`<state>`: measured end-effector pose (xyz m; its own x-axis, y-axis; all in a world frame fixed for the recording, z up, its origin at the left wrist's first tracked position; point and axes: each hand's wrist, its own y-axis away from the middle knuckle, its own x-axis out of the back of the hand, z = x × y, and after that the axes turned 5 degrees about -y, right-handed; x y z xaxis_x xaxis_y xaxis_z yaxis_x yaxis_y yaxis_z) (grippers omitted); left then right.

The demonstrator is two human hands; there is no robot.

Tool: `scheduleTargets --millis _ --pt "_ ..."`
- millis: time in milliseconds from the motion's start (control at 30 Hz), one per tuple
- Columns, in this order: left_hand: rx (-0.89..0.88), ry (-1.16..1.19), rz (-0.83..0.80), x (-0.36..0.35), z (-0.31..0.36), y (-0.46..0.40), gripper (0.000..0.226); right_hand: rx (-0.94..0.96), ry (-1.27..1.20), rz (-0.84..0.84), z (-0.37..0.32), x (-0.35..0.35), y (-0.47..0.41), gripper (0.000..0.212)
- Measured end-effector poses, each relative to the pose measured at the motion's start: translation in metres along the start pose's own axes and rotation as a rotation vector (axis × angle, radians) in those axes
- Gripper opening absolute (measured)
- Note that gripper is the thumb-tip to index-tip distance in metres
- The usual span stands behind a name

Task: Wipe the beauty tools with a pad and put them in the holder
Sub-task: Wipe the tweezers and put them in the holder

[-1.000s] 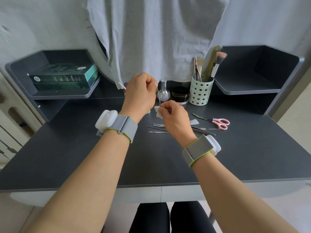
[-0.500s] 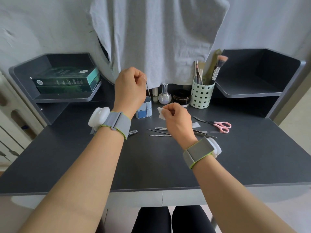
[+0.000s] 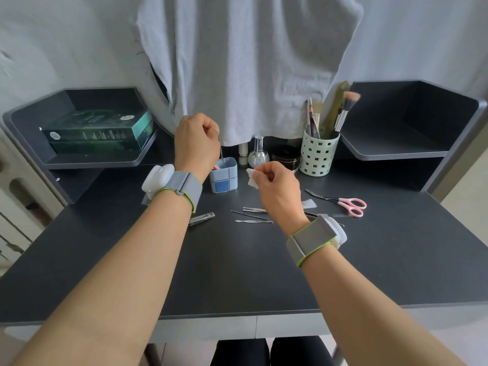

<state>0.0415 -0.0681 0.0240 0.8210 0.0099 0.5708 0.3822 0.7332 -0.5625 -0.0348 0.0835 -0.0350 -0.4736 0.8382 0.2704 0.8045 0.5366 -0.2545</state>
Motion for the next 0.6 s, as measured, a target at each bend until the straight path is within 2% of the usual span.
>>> scheduleTargets --millis 267,600 --pt "-0.046 -0.080 -0.005 -0.014 -0.001 0.003 0.016 0.010 0.037 -0.008 0.003 -0.005 -0.013 0.008" --pt "-0.087 -0.202 -0.134 -0.022 0.000 0.016 0.021 0.011 0.032 -0.001 0.008 -0.009 -0.018 0.009"
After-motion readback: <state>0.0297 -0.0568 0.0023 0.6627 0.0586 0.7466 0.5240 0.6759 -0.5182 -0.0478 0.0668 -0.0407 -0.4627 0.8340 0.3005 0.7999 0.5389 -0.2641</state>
